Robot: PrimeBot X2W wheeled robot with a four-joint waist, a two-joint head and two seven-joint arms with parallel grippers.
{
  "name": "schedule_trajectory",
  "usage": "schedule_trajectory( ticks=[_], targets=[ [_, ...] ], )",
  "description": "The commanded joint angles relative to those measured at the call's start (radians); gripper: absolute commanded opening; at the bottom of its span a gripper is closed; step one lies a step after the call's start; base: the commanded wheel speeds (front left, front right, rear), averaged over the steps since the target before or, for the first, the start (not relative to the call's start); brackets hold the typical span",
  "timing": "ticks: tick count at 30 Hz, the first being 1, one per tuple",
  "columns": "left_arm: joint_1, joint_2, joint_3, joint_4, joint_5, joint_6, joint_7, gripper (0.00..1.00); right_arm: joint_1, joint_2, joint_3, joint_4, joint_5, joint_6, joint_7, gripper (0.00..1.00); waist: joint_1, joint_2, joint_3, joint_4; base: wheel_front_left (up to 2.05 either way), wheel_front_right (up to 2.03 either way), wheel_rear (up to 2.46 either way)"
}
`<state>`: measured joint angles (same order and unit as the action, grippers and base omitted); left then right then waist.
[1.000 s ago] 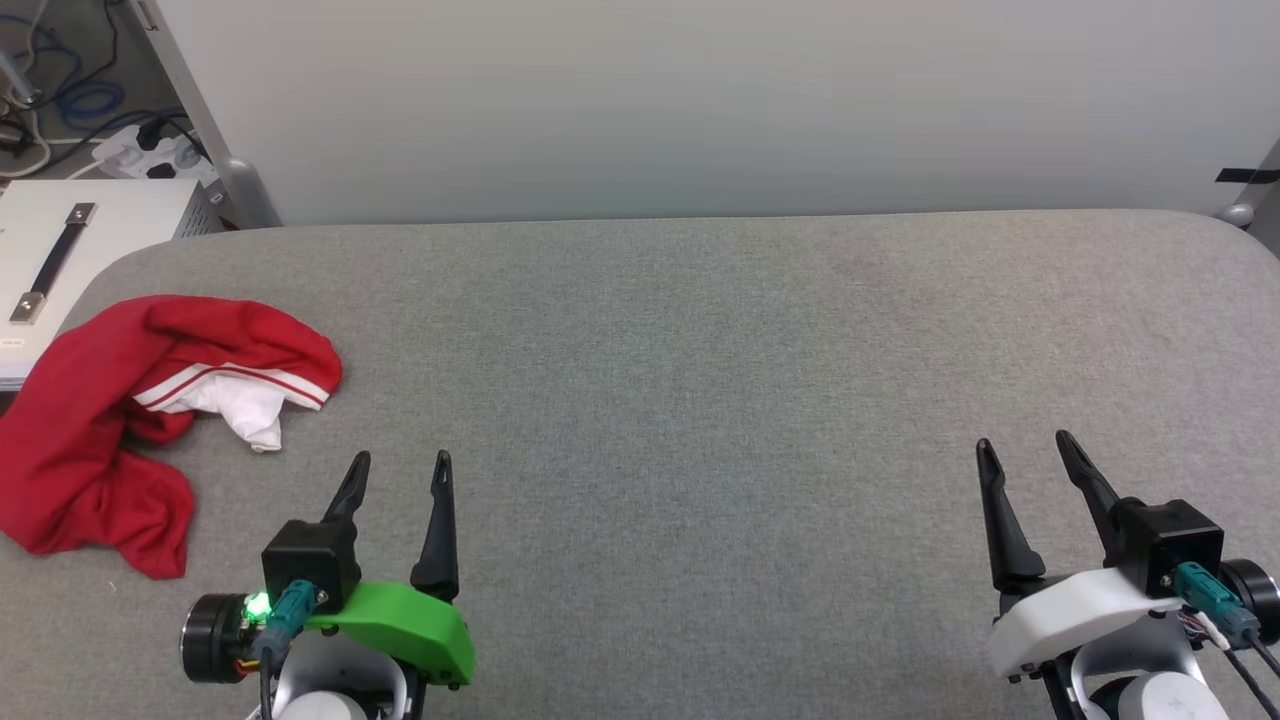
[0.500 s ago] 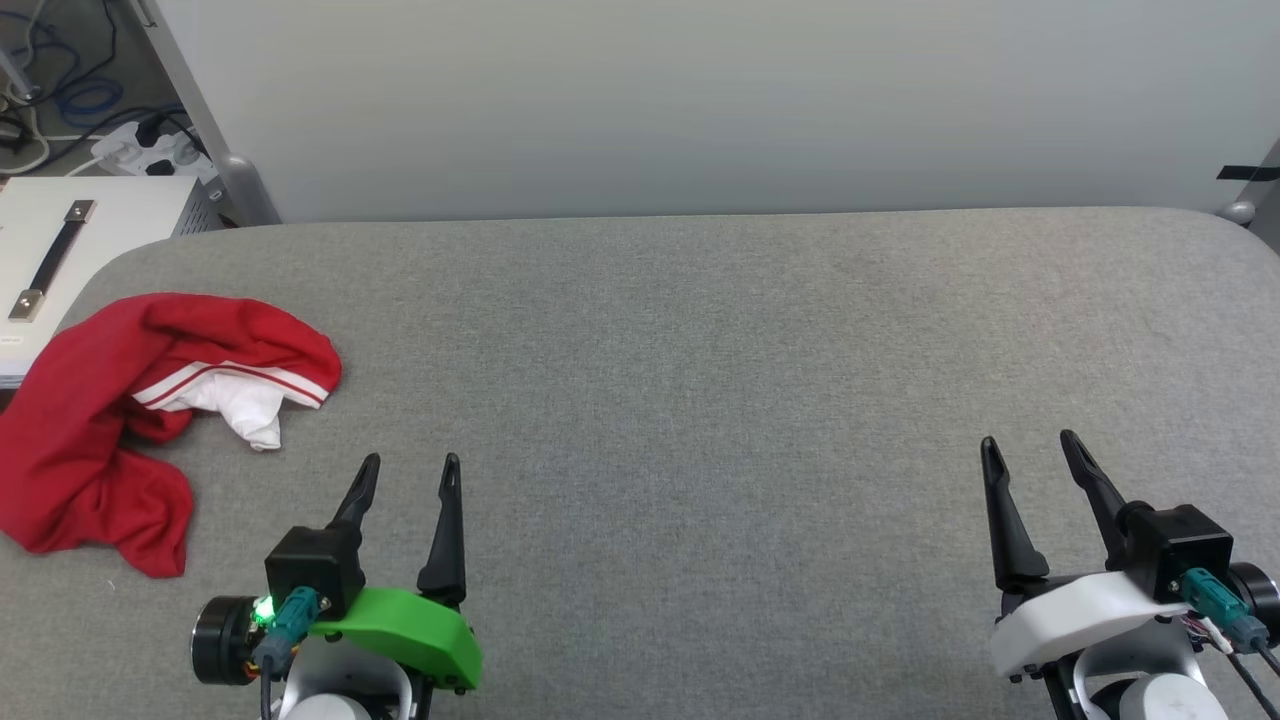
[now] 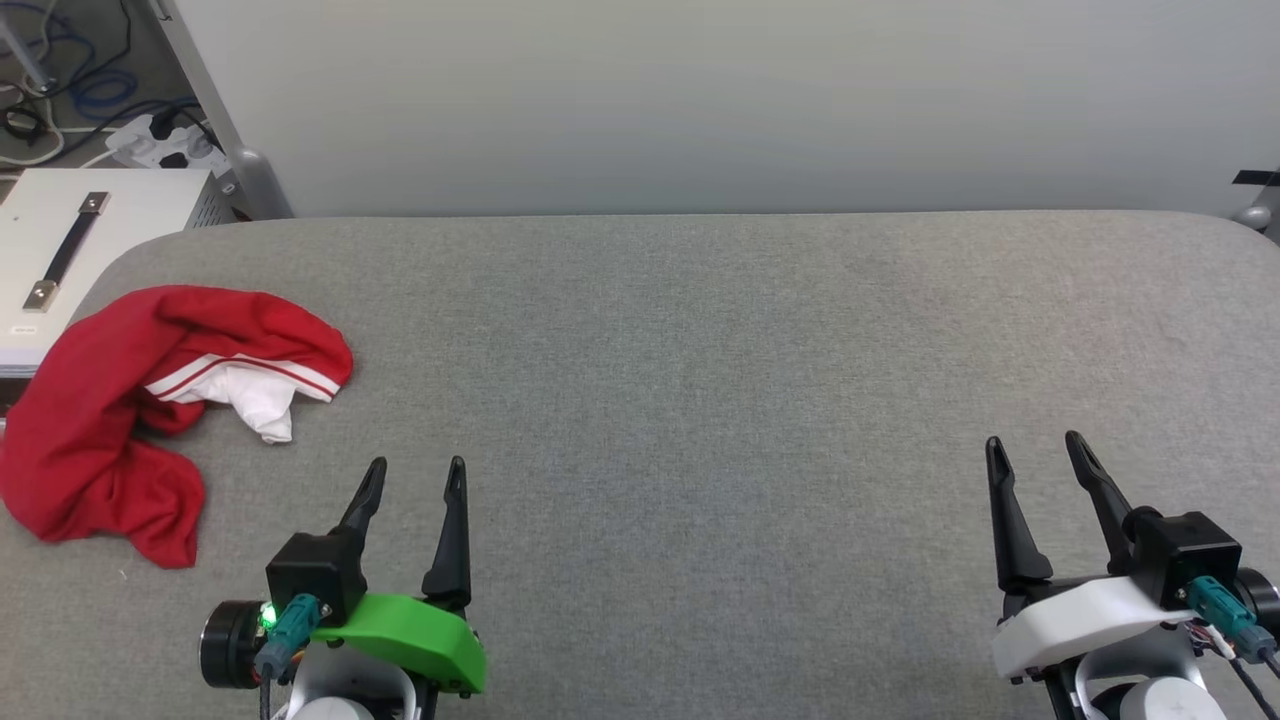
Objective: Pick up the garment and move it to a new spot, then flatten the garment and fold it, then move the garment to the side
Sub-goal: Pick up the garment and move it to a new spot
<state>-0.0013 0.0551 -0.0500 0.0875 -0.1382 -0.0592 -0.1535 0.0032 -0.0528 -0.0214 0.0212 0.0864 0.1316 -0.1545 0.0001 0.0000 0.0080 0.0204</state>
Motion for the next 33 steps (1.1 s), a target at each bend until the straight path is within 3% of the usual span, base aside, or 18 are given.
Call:
schedule_trajectory(
  ticks=[1,12,33],
  targets=[
    [0.011,-0.003,0.0,0.004,-0.009,-0.006,-0.011,1.0,0.015,0.002,0.006,0.004,0.006,-0.001,-0.011,1.0,-0.0001,0.0,0.0,0.007,0.0,0.0,0.0],
    [0.012,-0.004,0.001,0.016,-0.022,-0.01,-0.033,1.0,0.023,0.002,0.032,0.01,0.009,-0.001,-0.033,1.0,-0.0001,0.0,-0.001,0.082,0.0,0.0,0.0],
    [0.014,-0.004,0.009,0.036,-0.043,-0.035,-0.077,1.0,0.024,0.002,0.077,0.029,0.029,-0.001,-0.076,1.0,-0.0001,0.0,0.009,0.305,0.0,0.0,0.0]
  ],
)
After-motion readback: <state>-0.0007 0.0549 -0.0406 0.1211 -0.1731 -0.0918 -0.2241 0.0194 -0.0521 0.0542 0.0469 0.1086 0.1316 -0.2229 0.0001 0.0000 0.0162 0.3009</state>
